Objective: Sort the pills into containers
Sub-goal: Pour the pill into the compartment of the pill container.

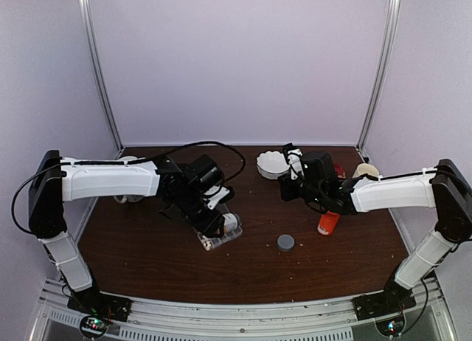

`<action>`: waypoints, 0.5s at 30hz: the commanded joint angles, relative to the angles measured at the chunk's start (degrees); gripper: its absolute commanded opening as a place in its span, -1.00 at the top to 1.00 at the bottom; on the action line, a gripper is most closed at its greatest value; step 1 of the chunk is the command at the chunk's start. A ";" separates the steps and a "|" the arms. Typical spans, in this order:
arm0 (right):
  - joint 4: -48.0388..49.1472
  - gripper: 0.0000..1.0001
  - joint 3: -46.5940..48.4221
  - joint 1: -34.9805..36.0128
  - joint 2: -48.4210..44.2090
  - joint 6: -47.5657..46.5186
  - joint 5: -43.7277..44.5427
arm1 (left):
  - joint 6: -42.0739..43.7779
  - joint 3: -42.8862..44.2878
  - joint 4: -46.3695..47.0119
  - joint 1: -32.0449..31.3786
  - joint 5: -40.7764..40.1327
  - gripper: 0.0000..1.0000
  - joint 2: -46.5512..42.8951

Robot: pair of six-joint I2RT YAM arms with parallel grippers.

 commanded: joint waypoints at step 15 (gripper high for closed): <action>-0.12 1.00 1.07 0.25 -0.22 -0.89 -0.49 | 0.48 1.90 -0.55 -0.64 0.60 1.00 2.01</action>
